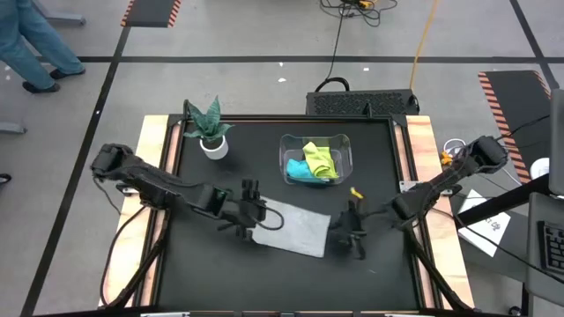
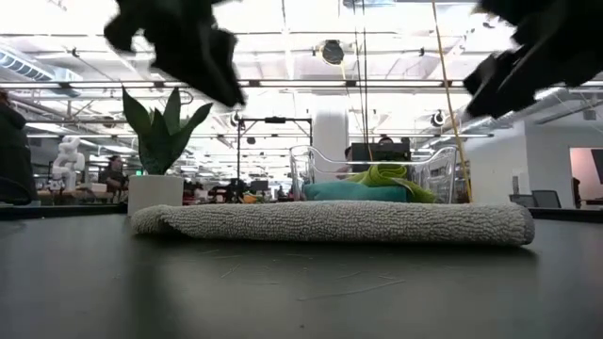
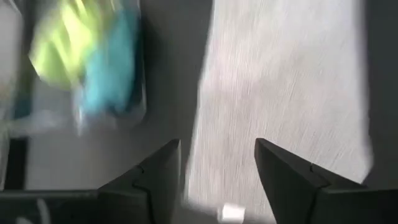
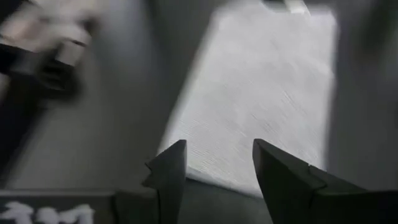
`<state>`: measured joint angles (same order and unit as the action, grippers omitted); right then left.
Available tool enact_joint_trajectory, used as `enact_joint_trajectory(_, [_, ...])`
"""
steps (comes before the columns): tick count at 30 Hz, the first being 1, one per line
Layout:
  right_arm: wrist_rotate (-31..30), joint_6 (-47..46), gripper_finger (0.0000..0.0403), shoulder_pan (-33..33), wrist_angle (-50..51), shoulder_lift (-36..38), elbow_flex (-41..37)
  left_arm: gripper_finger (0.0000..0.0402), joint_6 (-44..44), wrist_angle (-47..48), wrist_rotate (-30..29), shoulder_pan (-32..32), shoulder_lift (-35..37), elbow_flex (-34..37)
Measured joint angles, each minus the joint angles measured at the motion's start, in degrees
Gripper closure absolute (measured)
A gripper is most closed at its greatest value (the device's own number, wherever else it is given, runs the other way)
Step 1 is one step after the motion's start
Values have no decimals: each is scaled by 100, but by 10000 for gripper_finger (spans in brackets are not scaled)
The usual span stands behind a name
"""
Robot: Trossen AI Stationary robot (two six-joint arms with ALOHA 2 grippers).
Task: Fold microfiber towels
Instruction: Fold the gray towel
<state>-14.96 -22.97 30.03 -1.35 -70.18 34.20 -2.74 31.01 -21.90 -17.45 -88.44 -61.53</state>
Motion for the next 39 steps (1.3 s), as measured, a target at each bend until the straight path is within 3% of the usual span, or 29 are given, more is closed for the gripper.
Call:
enact_joint_trajectory(6, [-30,313,229,206,-1841,910,-1376,216,-242,-994,70,-32,1415,495])
enact_joint_trajectory(10, [-330,31,229,185,-2509,1282,-2158,220,-167,-1815,-94,15,2435,1455])
enact_joint_trajectory(15, [-347,33,229,196,-3182,1340,-2473,220,278,-2346,-470,25,3366,2754])
enact_joint_trajectory(20, [-704,306,229,192,-3226,1206,-2483,220,1255,-2455,-1143,-53,3703,3818])
enact_joint_trajectory(23, [-787,513,229,187,-3509,1109,-2488,220,1373,-3161,-1177,-238,3747,4385])
enact_joint_trajectory(33, [-901,1156,229,135,-4869,161,-2649,220,209,-7270,-1671,-988,3620,6094])
enact_joint_trajectory(39, [-905,1664,229,-56,-6094,-851,-2638,220,-366,-7437,-1195,-974,3422,6095])
